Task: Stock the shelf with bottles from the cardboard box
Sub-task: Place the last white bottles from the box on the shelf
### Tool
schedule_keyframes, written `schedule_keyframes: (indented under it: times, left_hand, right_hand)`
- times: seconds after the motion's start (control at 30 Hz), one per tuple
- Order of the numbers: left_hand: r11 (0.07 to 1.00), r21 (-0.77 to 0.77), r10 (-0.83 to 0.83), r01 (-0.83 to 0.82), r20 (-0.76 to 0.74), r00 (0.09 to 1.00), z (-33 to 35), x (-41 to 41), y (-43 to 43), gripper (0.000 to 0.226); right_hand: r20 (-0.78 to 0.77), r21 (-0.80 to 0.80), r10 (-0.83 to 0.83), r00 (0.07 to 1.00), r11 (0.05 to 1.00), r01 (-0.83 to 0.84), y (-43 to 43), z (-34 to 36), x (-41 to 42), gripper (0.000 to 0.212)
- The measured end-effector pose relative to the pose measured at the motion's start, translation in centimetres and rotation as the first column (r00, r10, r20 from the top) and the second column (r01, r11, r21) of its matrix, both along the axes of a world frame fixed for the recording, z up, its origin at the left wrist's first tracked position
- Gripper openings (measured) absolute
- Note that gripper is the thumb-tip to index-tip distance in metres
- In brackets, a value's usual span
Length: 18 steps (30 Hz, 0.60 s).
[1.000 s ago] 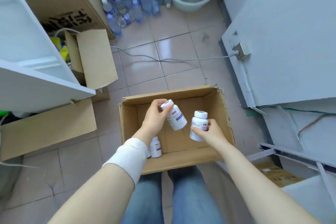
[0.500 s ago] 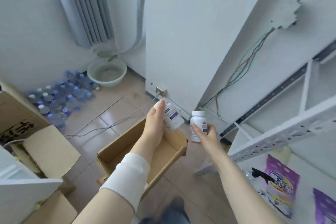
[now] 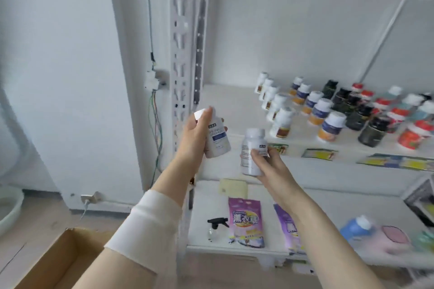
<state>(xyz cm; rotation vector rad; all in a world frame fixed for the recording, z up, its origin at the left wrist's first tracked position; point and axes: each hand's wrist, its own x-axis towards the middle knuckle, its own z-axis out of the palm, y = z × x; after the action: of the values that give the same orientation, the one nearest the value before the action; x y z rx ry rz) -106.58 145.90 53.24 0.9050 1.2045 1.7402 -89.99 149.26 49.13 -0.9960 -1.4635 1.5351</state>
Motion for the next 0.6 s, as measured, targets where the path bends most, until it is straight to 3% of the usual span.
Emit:
schedule_keyframes:
  times: [0.2,0.33,0.6]
  left_hand:
    - [0.979,0.067,-0.184,0.192,-0.106,0.977,4.6,16.9,6.7,0.017]
    - [0.951,0.047,-0.289,0.305,-0.205,0.935,6.7,27.0,10.7,0.052]
    - [0.897,0.072,-0.392,0.436,-0.324,0.861,9.0,42.9,22.2,0.053]
  right_hand:
    - [-0.083,0.102,-0.168,0.982,0.979,0.176,3.9,4.3,17.0,0.031]
    - [-0.121,0.112,-0.252,0.960,0.958,0.265,6.3,5.4,26.0,0.031]
    - [-0.090,0.151,-0.447,0.890,0.877,0.456,14.4,6.9,41.8,0.041]
